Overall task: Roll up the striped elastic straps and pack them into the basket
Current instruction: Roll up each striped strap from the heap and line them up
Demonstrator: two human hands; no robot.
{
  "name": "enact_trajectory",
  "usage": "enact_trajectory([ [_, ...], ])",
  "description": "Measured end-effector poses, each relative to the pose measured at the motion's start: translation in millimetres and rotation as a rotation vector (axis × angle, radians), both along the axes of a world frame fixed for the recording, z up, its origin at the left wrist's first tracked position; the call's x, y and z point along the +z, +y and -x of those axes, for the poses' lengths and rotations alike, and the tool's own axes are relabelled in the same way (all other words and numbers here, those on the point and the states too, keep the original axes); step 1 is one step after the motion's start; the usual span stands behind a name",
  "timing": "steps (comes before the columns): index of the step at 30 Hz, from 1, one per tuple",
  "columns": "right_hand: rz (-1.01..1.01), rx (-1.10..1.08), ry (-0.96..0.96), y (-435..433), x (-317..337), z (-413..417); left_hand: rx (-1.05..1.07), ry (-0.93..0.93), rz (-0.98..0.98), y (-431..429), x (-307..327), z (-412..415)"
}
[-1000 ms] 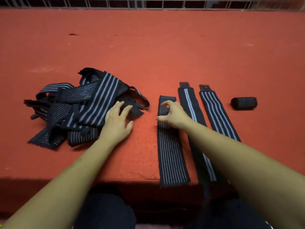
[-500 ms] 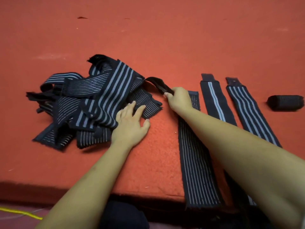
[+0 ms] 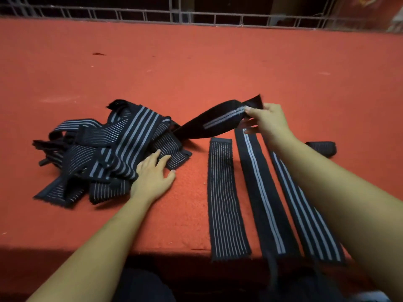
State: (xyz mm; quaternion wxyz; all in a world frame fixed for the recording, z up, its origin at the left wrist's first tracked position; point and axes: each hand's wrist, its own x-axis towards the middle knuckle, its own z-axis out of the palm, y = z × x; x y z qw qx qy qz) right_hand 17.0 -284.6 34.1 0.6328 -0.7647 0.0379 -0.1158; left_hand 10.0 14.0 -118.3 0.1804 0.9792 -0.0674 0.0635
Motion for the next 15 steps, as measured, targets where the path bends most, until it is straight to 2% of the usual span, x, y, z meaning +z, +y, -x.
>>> enact_trajectory([
  [4, -0.007, 0.097, -0.088, -9, 20, 32, -0.027, 0.014, 0.066, 0, 6, 4],
  [9, 0.046, 0.324, -0.117, -8, 49, 68, -0.091, -0.043, 0.532, -2, 25, 14],
  [13, 0.113, 0.454, -0.138, -12, 81, 93, -0.221, -0.133, 0.703, -39, 80, 22],
  [15, 0.101, 0.504, -0.137, -13, 91, 102, -0.329, -0.093, 0.72, -59, 114, 27],
])
